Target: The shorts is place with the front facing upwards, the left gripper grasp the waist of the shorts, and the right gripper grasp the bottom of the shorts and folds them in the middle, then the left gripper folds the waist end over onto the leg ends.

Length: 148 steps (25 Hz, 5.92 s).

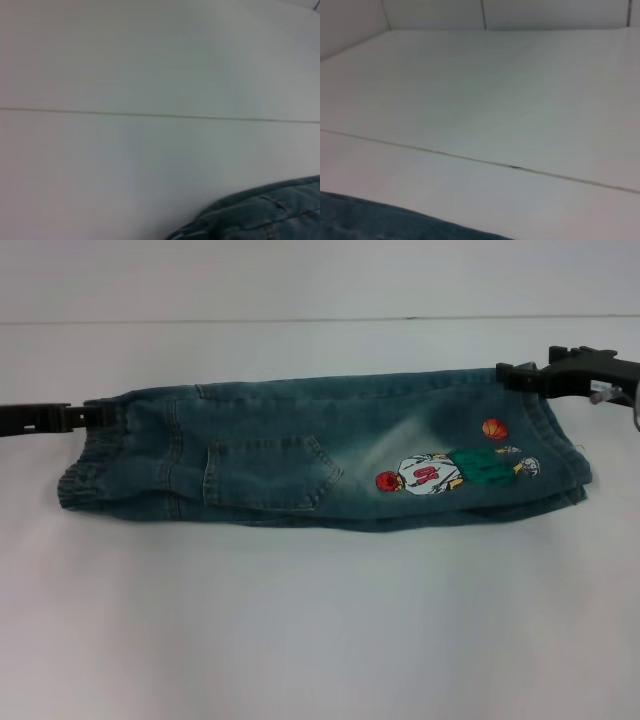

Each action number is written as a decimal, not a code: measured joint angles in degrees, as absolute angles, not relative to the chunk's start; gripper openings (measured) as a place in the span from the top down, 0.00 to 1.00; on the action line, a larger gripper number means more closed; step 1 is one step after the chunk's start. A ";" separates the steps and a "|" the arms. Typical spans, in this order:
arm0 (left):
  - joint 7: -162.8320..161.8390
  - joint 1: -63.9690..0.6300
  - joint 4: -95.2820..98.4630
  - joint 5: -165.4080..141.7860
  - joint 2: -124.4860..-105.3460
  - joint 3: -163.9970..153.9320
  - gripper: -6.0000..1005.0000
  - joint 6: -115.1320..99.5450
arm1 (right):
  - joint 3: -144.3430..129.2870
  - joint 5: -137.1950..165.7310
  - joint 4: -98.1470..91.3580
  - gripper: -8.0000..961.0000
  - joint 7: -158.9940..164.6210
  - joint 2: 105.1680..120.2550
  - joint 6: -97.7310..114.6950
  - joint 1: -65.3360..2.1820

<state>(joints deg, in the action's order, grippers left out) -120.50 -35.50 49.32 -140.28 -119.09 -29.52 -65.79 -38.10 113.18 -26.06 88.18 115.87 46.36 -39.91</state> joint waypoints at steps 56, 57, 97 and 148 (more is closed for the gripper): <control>-117.67 -30.15 51.61 -144.77 -119.01 -41.05 0.34 -70.55 | -35.69 124.19 -28.97 0.04 73.03 113.46 97.36 -32.36; -117.67 -30.19 51.61 -144.77 -119.03 -41.18 0.38 -70.54 | -35.69 124.19 -28.96 0.05 73.06 113.46 97.29 -32.32; -118.36 -40.58 64.02 -138.84 -115.91 -36.79 0.95 -95.49 | -30.59 100.13 -14.64 0.71 61.10 120.11 67.74 -33.14; -117.65 -52.44 63.72 -130.77 -114.70 -37.67 0.98 -103.21 | -2.86 131.49 22.97 0.99 39.94 120.90 41.26 -50.48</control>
<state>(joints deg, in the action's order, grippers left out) -117.65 -52.44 63.72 -130.77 -114.70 -37.67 -103.21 -2.86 131.49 22.97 39.94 120.90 41.26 -50.48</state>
